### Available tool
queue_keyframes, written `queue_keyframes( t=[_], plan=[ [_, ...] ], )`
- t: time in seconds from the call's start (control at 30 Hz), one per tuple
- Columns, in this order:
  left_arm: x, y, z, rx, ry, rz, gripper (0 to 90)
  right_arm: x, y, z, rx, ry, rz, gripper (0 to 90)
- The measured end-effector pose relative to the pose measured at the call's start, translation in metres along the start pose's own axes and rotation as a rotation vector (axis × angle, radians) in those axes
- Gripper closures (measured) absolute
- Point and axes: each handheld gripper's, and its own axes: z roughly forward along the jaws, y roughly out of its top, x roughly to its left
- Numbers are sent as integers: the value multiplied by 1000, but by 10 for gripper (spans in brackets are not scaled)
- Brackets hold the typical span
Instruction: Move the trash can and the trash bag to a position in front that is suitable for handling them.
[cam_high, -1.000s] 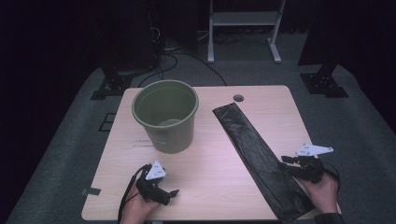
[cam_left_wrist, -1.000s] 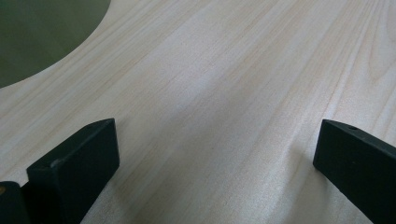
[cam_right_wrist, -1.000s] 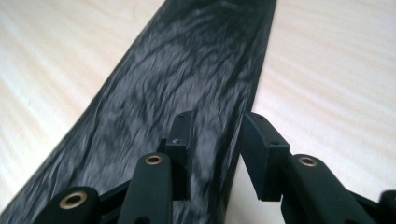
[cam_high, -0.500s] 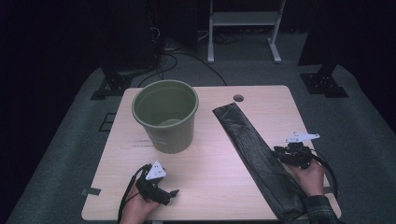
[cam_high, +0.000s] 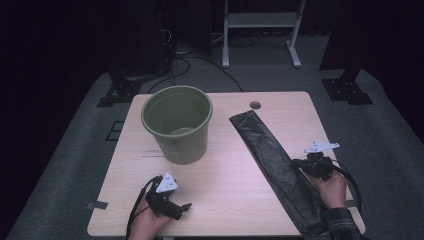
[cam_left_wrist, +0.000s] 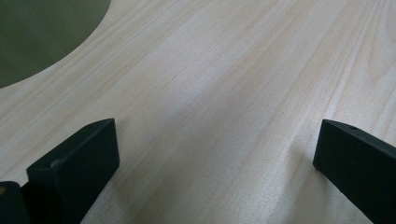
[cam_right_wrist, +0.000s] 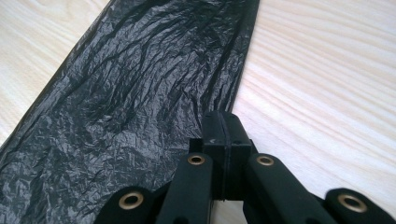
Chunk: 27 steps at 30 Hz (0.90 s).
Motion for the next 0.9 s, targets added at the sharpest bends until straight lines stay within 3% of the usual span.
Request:
queue_keyframes(
  t=[0.3,0.5,0.53,0.6,0.63,0.87,0.9],
  plan=[
    [0,0,0,0,0,0,0,-16,-10,-13,0,-66,45,899],
    [0,0,0,0,0,0,0,-18,-12,-17,-27,-79,69,550],
    [0,0,0,1,0,0,0,-15,-11,-17,-34,-78,59,437],
    [0,0,0,-1,7,-10,0,-15,-9,-17,-20,-57,55,405],
    [-1,1,0,1,8,-9,0,-11,-7,-17,-13,-59,41,287],
    [1,4,-2,6,-22,-36,0,-5,-7,-13,-15,-26,48,56],
    [1,4,-3,0,-24,-39,0,-5,-7,-13,-15,-26,48,56]
  ],
)
